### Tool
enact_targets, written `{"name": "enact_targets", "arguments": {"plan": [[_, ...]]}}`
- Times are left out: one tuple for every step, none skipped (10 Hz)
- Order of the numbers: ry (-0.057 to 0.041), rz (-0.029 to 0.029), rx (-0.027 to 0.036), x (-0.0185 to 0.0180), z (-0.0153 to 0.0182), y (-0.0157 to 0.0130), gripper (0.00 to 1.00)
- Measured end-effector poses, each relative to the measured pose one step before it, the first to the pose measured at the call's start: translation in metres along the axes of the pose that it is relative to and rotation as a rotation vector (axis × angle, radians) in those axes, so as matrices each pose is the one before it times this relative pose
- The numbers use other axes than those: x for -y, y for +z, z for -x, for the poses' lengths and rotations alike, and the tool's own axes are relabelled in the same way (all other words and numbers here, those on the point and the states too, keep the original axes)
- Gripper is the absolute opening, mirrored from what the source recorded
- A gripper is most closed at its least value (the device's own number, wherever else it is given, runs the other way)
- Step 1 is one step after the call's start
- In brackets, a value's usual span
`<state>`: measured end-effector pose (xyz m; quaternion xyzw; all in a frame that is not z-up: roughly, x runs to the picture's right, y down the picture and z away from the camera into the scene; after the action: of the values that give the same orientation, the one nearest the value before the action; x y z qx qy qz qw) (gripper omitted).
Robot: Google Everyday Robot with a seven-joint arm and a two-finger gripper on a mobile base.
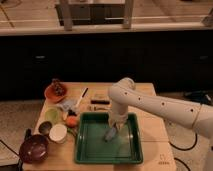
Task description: Place sponge in tray
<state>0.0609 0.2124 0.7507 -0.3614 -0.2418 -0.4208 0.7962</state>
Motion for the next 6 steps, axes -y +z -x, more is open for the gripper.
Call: {"name": "enact_targets", "arguments": {"plan": [[-0.0019,0.00047,-0.00017,-0.00024,-0.00015,0.00004,0.06],[-0.00179,0.001,0.00017,-0.00049,-0.00009,0.00041,0.06],[-0.00334,0.00005,-0.00058,-0.00042,-0.00043,-0.00021,0.06],[-0.00201,0.00005,-0.00035,0.0,-0.00013,-0.00011,0.06],[-0.00125,0.00013,-0.00049,-0.00054,-0.00035,0.00009,0.06],[-0.00261,0.00042,-0.00034,-0.0003,-0.00003,0.00012,0.06]]}}
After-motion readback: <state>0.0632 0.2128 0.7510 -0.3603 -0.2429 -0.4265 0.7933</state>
